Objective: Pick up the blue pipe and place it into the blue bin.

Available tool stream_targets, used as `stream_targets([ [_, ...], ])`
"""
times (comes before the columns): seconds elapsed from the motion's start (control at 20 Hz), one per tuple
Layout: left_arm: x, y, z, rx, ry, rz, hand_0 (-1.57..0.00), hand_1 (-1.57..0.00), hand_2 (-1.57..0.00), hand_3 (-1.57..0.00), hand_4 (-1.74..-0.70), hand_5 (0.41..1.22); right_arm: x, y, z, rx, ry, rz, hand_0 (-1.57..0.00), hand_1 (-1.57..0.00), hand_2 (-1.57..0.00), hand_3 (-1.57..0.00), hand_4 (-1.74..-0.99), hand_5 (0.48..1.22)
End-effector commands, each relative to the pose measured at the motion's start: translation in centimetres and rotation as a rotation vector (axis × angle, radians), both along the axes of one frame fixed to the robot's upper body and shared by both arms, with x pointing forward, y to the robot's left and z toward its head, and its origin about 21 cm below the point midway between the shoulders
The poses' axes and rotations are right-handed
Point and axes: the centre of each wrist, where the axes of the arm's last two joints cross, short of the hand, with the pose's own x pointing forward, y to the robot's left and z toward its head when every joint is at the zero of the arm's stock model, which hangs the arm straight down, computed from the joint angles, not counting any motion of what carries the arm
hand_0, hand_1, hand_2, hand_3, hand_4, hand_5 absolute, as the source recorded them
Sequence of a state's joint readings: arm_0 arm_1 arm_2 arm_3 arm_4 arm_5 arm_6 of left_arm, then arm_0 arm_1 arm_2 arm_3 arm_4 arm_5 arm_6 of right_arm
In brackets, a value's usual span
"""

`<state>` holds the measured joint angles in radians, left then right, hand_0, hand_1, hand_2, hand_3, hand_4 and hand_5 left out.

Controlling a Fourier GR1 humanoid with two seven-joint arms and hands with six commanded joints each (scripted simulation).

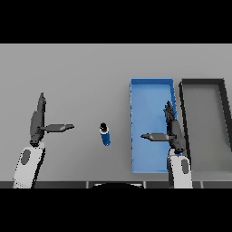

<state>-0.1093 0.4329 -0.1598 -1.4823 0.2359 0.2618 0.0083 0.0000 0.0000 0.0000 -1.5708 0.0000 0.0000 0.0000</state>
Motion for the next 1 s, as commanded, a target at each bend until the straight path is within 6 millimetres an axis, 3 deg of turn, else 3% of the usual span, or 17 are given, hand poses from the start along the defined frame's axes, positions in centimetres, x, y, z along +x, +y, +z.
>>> stream_targets([
  [0.0, -0.1, 0.0, 0.0, 0.0, -0.006, -0.001, 0.0, 0.0, 0.0, 0.0, -1.07, 0.591, -0.1, 0.0, 0.0, 0.0, -0.002, -0.001, 0.0, 0.0, 0.0, 0.0, -1.225, 0.617],
  [0.25, -0.6, -0.3, -0.2, 0.001, 0.0, -0.004, 0.0, 0.0, 0.0, 0.0, -1.07, 0.591, -1.1, -0.5, -0.2, 0.005, -0.004, -0.002, 0.0, 0.0, 0.0, 0.0, -1.225, 0.617],
  [0.3, -1.2, 0.5, 0.2, 0.071, -0.005, -0.176, 0.0, 0.0, 0.0, 0.0, -1.07, 0.591, -2.0, -0.8, 0.1, -0.08, -0.064, 0.062, 0.0, 0.0, 0.0, 0.0, -1.225, 0.617],
  [0.4, -1.2, 2.5, 1.2, 0.134, 0.017, -0.324, 0.0, 0.0, 0.0, 0.0, -1.07, 0.589, -3.1, -1.0, 0.6, -0.18, -0.092, 0.12, 0.0, 0.0, 0.0, 0.0, -1.225, 0.618],
  [0.65, -1.8, 3.3, 1.8, 0.154, 0.038, -0.422, 0.0, 0.0, 0.0, 0.0, -1.08, 0.6, -3.6, -0.7, 1.1, -0.266, -0.085, 0.135, 0.0, 0.0, 0.0, 0.0, -1.196, 0.609],
  [0.75, -1.8, 2.8, 2.1, 0.144, 0.03, -0.467, 0.0, 0.0, 0.0, 0.0, -1.09, 0.605, -3.5, -0.9, 1.5, -0.278, -0.069, 0.121, 0.0, 0.0, 0.0, 0.0, -1.185, 0.597],
  [0.95, -3.5, 1.1, 2.1, 0.127, 0.06, -0.643, 0.0, 0.0, 0.0, 0.0, -1.1, 0.554, -3.5, -1.1, 1.4, -0.28, -0.087, 0.146, 0.0, 0.0, 0.0, 0.0, -1.198, 0.607],
])
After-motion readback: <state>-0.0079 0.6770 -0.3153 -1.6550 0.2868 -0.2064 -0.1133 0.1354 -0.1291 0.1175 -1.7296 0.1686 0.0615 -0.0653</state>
